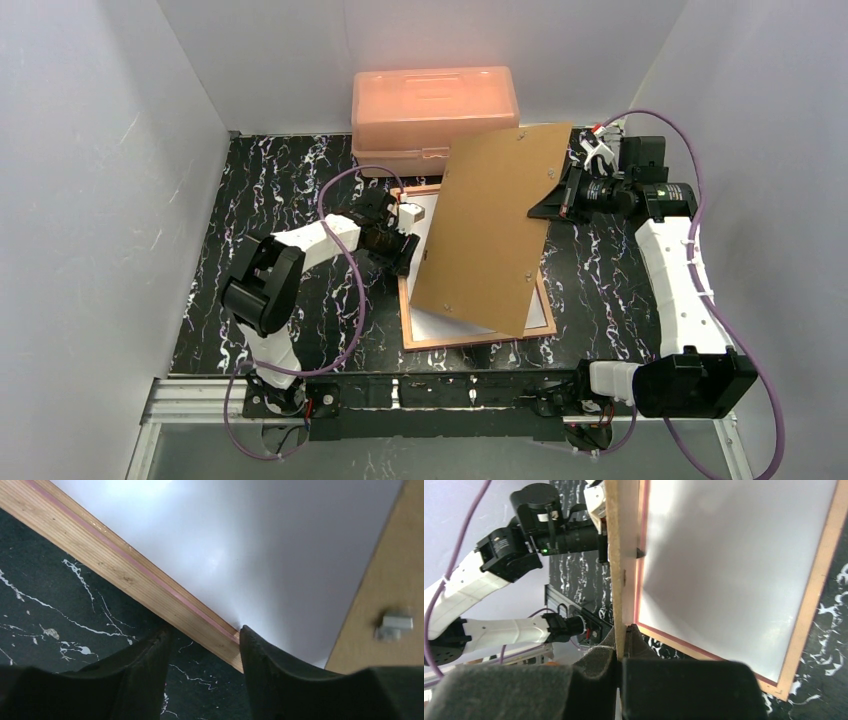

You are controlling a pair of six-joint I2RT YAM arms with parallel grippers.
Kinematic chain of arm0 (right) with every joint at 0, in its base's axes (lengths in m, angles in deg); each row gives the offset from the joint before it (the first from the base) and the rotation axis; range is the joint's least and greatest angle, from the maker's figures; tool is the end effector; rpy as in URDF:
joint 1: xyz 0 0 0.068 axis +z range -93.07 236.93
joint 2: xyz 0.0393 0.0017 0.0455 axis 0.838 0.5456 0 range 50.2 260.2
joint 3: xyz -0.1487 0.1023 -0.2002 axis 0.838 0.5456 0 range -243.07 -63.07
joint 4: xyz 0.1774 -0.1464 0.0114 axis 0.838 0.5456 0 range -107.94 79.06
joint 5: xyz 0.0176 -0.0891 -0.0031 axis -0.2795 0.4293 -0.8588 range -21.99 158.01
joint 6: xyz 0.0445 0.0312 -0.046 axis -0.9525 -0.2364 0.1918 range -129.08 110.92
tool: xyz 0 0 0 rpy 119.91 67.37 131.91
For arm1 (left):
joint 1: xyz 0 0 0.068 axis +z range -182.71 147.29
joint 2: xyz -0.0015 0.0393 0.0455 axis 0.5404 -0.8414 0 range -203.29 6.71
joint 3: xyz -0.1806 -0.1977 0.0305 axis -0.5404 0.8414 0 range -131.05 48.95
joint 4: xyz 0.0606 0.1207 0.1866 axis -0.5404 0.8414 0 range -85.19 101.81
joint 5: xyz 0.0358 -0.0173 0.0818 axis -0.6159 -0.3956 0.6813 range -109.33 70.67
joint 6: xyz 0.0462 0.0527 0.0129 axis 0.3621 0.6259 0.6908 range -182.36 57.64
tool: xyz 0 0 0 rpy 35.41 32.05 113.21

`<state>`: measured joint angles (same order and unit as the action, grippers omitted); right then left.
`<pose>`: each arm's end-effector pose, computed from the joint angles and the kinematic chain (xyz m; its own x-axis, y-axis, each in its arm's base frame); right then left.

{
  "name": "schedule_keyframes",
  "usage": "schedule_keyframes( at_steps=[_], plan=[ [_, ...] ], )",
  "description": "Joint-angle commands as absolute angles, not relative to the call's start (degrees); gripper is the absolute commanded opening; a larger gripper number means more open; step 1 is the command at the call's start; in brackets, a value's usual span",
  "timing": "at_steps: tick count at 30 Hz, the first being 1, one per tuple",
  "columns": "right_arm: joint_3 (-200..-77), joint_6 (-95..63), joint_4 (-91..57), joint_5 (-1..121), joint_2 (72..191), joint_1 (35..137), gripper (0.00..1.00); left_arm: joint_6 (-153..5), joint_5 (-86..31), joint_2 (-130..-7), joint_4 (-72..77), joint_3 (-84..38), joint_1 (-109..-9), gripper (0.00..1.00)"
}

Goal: Put the photo into the frame

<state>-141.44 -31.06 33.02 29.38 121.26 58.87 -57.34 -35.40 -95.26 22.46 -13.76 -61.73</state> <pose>0.2229 0.0441 0.3638 -0.8187 0.2648 -0.5096 -0.1849 0.7185 0.6705 0.2956 -0.1825 0.1718 -0.6774 0.4719 -0.5643 0.6601 0.7285 -0.1833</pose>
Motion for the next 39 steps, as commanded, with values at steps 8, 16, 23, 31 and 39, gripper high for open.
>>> schedule_keyframes(
  at_steps=[8, 16, 23, 31, 39],
  plan=[
    [-136.53, -43.47, 14.79, 16.45, 117.15, 58.69, 0.01, -54.21, -26.19, -94.83, 25.87, -13.4, -61.47, 0.29],
    [-131.74, -44.88, 10.83, 15.12, 116.8, 58.77, 0.01, -51.45, -28.74, -88.74, 28.09, -10.1, -57.27, 0.27],
    [-126.28, -46.09, 5.9, 15.46, 117.15, 60.39, 0.01, -54.02, -42.08, -80.23, 34.15, -13.34, -50.23, 0.58],
    [-119.79, -49.33, -1.52, 18.76, 118.11, 65.25, 0.01, -53.17, -48.25, -75.05, 36.25, -14.48, -45.59, 0.66],
    [-114.89, -51.18, -7.46, 21.31, 119.92, 67.49, 0.01, -50.14, -46.02, -78.84, 35.47, -12.23, -43.96, 0.5]
  ],
)
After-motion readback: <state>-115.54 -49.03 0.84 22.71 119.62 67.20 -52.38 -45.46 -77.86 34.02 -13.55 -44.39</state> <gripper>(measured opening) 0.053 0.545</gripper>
